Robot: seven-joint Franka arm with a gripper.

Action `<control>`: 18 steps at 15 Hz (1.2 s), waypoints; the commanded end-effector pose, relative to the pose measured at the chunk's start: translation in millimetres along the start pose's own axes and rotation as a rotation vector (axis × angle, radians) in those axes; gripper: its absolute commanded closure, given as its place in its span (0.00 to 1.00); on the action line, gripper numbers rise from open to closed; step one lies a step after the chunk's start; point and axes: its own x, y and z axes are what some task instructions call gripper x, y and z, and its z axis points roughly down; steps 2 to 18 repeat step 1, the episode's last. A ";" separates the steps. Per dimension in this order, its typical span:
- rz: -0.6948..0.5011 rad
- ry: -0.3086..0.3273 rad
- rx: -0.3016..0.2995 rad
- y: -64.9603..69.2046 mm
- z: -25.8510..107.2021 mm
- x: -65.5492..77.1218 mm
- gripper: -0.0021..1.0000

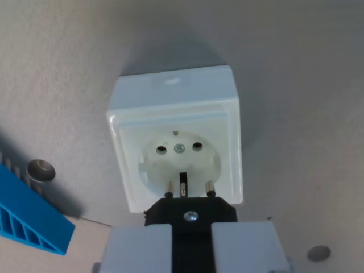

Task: Move above the white socket

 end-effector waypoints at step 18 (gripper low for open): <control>-0.056 0.095 -0.072 -4.4 6.5 -4.6 1.00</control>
